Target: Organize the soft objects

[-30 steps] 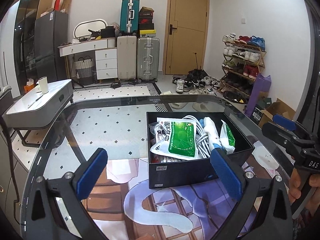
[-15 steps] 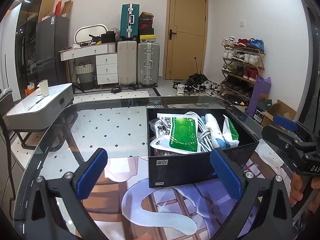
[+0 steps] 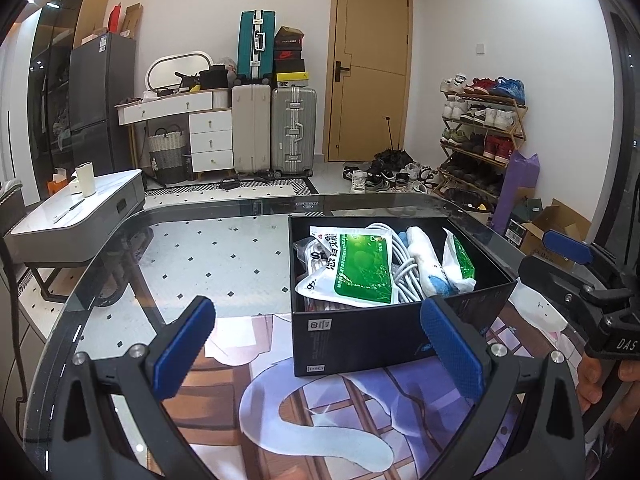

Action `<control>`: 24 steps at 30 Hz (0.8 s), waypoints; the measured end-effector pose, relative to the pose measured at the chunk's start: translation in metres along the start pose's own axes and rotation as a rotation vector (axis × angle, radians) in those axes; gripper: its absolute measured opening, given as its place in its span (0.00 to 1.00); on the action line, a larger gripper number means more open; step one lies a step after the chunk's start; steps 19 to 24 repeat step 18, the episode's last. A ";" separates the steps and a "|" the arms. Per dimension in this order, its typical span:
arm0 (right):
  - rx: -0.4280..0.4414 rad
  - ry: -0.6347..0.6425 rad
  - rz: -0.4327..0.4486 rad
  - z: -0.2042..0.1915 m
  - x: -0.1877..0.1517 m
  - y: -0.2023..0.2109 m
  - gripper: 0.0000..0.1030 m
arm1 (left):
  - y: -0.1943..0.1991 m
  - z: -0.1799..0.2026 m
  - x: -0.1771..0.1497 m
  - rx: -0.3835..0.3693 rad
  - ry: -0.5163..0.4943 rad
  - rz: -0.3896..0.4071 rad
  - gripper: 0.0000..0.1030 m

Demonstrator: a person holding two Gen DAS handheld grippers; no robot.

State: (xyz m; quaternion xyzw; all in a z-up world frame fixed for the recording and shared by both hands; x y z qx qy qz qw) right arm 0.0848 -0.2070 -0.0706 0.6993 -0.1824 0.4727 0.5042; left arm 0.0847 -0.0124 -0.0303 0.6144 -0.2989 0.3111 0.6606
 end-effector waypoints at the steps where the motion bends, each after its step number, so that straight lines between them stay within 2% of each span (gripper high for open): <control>1: -0.001 -0.002 -0.003 0.000 -0.001 -0.001 0.99 | 0.000 0.000 0.000 0.000 0.000 0.003 1.00; 24: 0.006 -0.012 0.002 0.001 -0.003 0.000 0.99 | 0.004 0.003 -0.001 -0.017 -0.001 0.017 1.00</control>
Point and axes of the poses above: each gripper's, at about its wrist camera, not at the fingertips, and y roughly against the way its jaws point, z to its right, x to its top, the point moved 7 cm from there along -y, roughly the way its jaws point, and after that the axes turned 10 degrees about -z, right-handed, at the moved point
